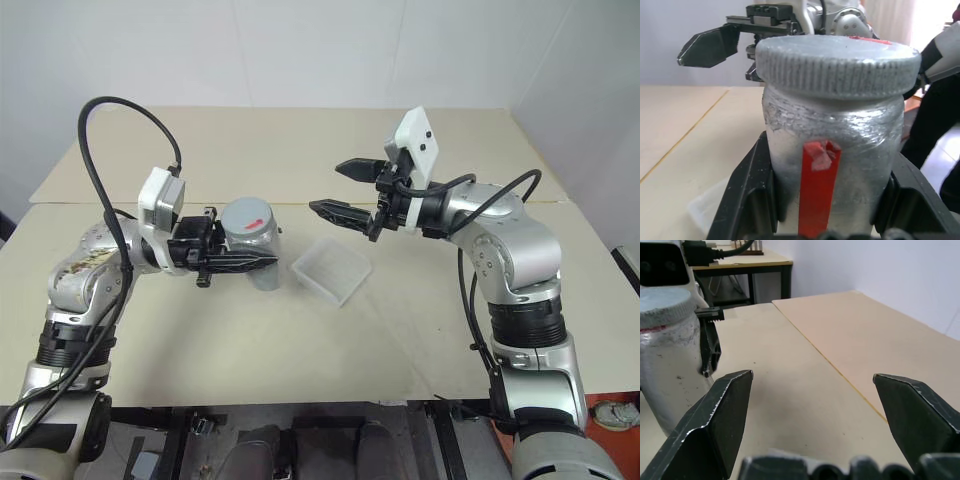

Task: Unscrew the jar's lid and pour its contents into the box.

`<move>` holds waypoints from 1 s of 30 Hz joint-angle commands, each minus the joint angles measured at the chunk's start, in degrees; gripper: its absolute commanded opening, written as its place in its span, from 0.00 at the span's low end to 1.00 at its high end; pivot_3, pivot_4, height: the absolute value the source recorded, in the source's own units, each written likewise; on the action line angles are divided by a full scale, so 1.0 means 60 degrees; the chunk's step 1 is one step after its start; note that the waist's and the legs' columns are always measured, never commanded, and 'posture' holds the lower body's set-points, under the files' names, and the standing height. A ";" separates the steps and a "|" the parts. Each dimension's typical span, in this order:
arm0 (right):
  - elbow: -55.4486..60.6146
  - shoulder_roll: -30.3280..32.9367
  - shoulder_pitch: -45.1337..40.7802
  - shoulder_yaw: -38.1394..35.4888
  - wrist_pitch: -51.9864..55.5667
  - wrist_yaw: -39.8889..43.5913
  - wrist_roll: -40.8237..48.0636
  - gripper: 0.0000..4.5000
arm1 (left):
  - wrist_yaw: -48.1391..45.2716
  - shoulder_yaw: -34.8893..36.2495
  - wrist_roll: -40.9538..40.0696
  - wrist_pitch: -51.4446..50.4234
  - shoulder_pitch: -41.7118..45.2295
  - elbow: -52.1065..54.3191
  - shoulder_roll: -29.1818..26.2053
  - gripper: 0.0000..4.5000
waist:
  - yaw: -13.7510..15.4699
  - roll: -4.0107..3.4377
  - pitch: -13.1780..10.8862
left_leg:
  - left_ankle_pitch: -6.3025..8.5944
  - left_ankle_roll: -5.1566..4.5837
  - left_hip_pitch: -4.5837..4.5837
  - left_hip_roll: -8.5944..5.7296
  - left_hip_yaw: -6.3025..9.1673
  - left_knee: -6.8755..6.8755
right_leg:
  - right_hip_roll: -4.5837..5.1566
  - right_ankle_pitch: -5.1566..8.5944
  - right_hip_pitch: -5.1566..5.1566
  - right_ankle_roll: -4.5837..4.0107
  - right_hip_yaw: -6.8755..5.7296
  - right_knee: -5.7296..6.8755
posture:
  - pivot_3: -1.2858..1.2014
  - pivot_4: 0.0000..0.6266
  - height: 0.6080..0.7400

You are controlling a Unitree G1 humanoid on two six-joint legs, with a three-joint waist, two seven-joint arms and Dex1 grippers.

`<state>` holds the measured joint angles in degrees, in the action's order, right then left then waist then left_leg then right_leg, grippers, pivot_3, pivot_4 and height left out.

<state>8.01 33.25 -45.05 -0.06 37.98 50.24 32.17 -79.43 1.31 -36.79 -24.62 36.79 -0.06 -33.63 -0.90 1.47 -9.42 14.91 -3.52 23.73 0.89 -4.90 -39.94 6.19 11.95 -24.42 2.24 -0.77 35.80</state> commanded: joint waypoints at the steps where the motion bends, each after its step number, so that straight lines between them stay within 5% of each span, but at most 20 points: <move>1: 0.0952 0.0047 0.0149 -0.0508 -0.0179 0.0095 0.0466 1.00 | -0.0134 0.0136 -0.0097 0.0256 0.0266 -0.0184 0.0075 0.43 | 0.0014 0.0000 0.0000 | 0.0000 -0.0001 0.0000 0.0000 0.0000 -0.0001 | 0.0000 0.0000 0.0001 0.0000 -0.0001 -0.0001 | 0.52 0.24 1.00; 12: 0.2265 -0.0787 0.0344 -0.0048 -0.0095 -0.0091 0.0969 1.00 | -0.0390 -0.0173 0.0227 0.0653 0.0562 -0.0743 0.0478 0.43 | 0.0031 0.0000 0.0000 | 0.0001 -0.0003 0.0000 0.0001 0.0005 -0.0007 | 0.0001 0.0000 0.0005 0.0000 -0.0003 0.0002 | 0.52 0.24 1.00; 30: 0.1646 -0.1709 -0.0346 0.0888 0.0172 -0.0557 0.0760 1.00 | -0.0417 -0.0200 0.0438 0.0654 0.0579 -0.0726 0.0534 0.43 | 0.0027 0.0000 0.0000 | 0.0001 -0.0003 0.0000 0.0000 0.0005 -0.0009 | 0.0001 0.0000 0.0004 0.0000 -0.0003 0.0005 | 0.52 0.24 1.00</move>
<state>17.21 23.25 -45.15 5.98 39.23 47.24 36.70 -81.87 -0.54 -33.65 -21.40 39.44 -6.00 -30.04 -0.74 1.47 -9.42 14.91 -3.53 23.74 0.89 -4.87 -39.99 6.20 11.95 -24.40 2.24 -0.79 35.83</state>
